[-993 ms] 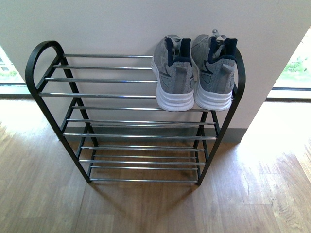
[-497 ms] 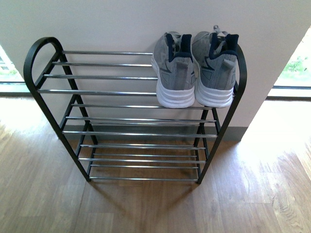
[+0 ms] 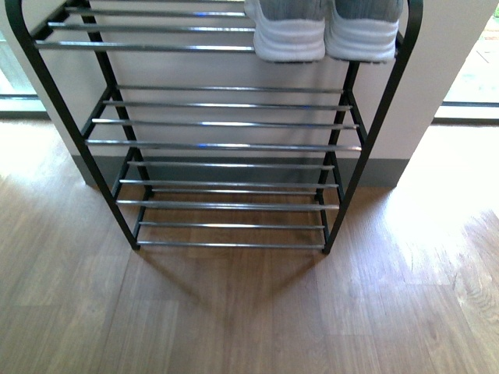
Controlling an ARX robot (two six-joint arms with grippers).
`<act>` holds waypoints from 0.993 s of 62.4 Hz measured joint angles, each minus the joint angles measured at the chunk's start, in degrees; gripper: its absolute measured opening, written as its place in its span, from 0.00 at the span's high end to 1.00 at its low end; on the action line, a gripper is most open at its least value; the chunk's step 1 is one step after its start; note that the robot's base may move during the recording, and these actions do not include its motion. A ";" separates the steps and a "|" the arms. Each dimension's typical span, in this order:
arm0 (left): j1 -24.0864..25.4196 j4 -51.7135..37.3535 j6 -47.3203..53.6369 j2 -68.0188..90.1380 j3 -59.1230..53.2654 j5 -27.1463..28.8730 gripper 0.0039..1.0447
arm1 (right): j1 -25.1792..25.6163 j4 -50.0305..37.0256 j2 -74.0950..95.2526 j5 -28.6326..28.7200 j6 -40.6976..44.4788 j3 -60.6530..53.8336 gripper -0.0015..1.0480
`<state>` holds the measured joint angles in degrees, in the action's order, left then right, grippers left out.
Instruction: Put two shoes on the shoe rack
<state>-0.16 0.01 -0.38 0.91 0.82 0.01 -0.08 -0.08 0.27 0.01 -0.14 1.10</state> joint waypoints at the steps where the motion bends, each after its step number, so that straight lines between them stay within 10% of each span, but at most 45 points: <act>1: 0.00 0.00 0.00 0.00 0.00 0.00 0.09 | 0.00 0.00 0.00 0.00 0.00 0.00 0.09; 62: 0.02 0.00 0.02 0.00 0.00 -0.09 0.09 | -0.02 0.07 0.00 -0.22 0.00 0.00 0.09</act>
<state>-0.14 0.01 -0.36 0.91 0.82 -0.08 -0.10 -0.01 0.27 -0.21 -0.14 1.10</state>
